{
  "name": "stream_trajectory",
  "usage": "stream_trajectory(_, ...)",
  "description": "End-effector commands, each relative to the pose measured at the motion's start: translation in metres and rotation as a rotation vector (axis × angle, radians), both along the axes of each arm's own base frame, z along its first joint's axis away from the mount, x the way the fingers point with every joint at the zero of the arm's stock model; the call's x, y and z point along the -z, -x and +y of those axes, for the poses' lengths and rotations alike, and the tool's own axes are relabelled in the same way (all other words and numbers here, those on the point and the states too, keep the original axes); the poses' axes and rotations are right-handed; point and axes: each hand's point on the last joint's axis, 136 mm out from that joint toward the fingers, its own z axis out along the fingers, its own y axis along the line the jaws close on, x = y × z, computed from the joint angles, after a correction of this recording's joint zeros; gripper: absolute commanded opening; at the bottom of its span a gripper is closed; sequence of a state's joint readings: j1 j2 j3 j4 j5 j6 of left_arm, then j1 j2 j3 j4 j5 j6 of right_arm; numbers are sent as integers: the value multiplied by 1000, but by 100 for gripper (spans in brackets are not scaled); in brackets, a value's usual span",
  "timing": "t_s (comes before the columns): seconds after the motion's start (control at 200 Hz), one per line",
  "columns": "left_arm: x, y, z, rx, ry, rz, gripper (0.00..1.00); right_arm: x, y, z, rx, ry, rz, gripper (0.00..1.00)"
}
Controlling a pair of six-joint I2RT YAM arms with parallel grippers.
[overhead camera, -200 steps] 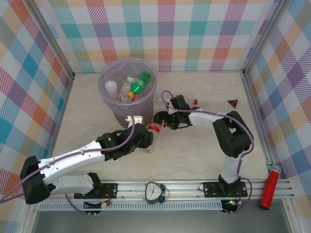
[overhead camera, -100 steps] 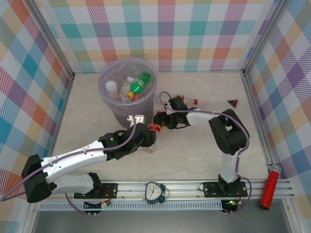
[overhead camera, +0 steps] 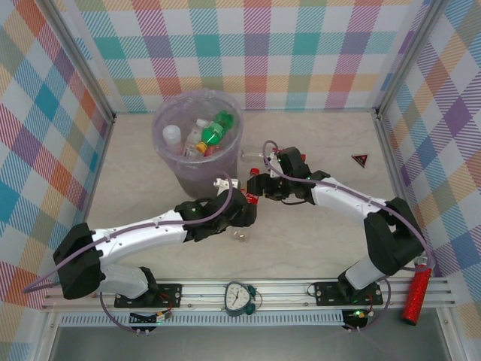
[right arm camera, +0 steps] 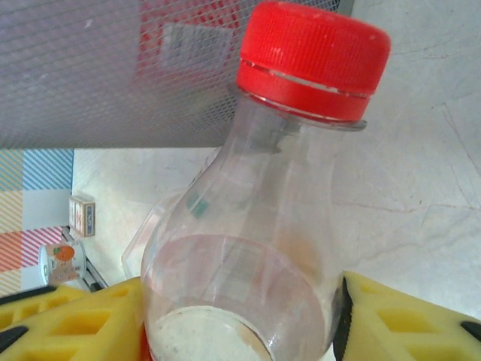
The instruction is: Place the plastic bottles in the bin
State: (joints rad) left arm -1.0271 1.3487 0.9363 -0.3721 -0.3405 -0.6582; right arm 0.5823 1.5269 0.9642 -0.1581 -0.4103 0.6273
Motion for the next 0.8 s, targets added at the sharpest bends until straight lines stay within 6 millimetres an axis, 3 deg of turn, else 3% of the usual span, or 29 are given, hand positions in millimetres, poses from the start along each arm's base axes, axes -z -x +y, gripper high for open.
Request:
stream_trajectory(0.0, -13, -8, -17, 11, 39, -38, 86, -2, 16, -6, -37, 5, 2, 56)
stream_trajectory(0.24, -12, -16, -30, 16, 31, -40, 72, -16, 26, -11, -36, -23, -13, 56)
stream_trajectory(0.505, -3, -13, -40, 54, 30, -2, 81, -34, 23, -8, -41, -56, -46, 56)
stream_trajectory(0.65, -5, -14, -42, 55, 42, -10, 66, -36, 22, -7, -45, -55, -52, 56)
stream_trajectory(0.795, -7, -15, -42, 55, 41, -15, 58, -39, 21, -7, -39, -58, -55, 56)
